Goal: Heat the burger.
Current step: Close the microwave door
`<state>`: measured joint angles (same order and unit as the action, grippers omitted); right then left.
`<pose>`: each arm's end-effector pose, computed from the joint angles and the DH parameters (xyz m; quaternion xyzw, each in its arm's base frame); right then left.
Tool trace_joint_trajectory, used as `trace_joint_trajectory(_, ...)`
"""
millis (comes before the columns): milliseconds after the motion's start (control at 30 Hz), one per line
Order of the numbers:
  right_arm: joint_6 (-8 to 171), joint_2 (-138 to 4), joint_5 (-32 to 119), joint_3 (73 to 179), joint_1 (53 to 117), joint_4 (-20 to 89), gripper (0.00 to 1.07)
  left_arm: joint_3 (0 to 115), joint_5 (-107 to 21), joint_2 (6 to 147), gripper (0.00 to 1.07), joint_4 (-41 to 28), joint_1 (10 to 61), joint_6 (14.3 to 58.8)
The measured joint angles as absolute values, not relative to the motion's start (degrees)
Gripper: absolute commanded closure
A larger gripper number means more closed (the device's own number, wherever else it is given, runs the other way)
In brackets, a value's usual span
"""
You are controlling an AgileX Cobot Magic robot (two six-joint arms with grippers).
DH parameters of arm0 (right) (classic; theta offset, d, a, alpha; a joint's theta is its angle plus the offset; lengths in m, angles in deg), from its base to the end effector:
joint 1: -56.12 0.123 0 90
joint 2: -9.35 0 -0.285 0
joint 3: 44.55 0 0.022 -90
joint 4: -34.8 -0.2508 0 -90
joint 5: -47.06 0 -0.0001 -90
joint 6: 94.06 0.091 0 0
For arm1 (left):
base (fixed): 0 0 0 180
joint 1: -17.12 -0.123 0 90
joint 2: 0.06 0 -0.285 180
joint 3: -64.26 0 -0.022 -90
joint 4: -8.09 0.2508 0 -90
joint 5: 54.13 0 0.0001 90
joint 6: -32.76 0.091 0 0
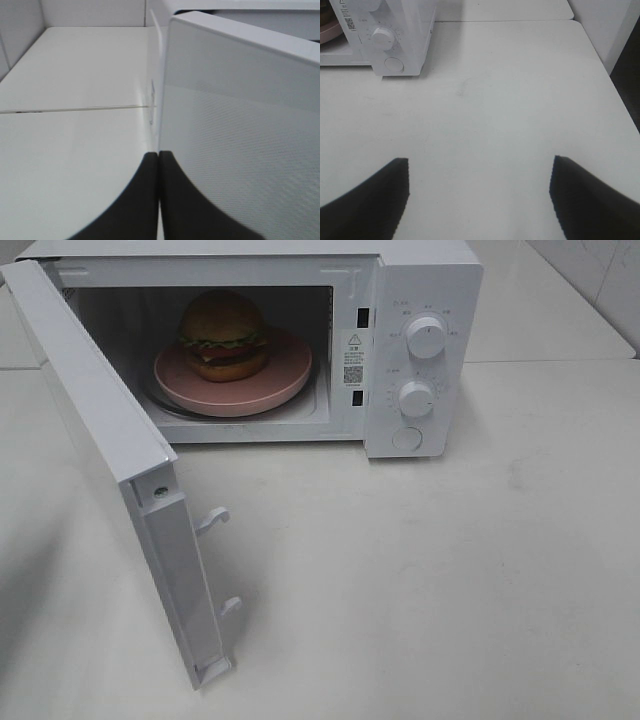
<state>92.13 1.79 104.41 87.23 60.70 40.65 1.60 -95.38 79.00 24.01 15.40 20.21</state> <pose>-0.0035 -0.0081 0.2842 0.0124 0.8333 0.0008 0.5526 0.2066 -0.0102 0.2015 0.0428 0.7726 -0.0634 0.6303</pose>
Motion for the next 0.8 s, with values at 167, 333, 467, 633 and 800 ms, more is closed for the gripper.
trace_joint_trajectory(167, 92.13, 1.79, 104.41, 87.23, 60.70, 40.65, 0.32, 1.65, -98.30, 83.58, 1.07, 14.73, 24.11, 27.55)
trace_joint_trajectory(333, 92.13, 1.79, 104.41, 87.23, 60.70, 40.65, 0.32, 1.65, -103.57, 88.40, 1.07, 5.11, 32.76, 30.81)
trace_joint_trajectory(467, 92.13, 1.79, 104.41, 87.23, 60.70, 40.65, 0.32, 2.46, -105.29, 92.29, 1.07, 2.07, 37.46, 31.16)
trace_joint_trajectory(633, 92.13, 1.79, 104.41, 87.23, 60.70, 40.59, 0.32, 6.12, -105.52, 96.70, 1.07, -4.06, 43.07, 31.33)
trace_joint_trajectory(800, 92.13, 1.79, 104.41, 87.23, 60.70, 40.59, 0.32, 11.74, -105.58, 101.17, 1.07, -5.44, 48.34, 32.76)
